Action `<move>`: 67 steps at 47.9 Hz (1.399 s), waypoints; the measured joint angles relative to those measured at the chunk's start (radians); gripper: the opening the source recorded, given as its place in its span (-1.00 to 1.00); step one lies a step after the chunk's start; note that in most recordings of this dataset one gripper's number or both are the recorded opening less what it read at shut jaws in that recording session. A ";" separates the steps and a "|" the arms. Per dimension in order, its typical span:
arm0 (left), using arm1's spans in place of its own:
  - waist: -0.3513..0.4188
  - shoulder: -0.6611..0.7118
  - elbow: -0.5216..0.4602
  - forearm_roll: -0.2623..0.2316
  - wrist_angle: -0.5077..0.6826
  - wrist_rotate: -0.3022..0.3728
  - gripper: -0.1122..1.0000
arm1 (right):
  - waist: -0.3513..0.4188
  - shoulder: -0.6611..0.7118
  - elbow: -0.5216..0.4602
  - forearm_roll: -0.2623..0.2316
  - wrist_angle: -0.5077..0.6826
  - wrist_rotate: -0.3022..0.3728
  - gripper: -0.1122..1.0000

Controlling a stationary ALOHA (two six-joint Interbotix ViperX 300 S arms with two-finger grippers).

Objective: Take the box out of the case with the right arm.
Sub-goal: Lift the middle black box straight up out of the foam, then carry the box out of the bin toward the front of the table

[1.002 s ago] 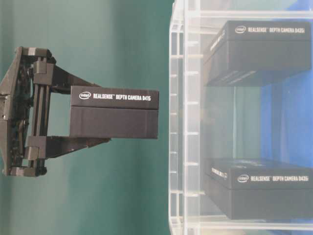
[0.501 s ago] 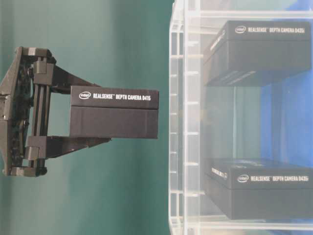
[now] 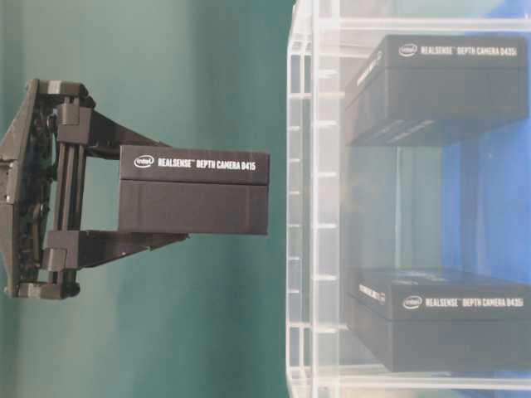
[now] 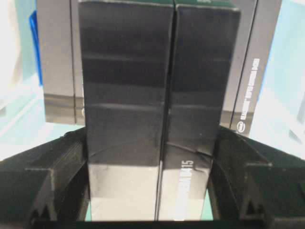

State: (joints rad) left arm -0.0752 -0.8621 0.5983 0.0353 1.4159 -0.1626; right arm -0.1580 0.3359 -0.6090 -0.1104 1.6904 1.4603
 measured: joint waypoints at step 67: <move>0.000 -0.002 0.000 0.000 -0.002 0.000 -0.76 | 0.178 0.000 0.000 -0.032 0.005 0.161 0.38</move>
State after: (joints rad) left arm -0.0752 -0.8636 0.5983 0.0353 1.4143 -0.1626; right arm 0.0199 0.3359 -0.6090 -0.1427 1.6950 1.6214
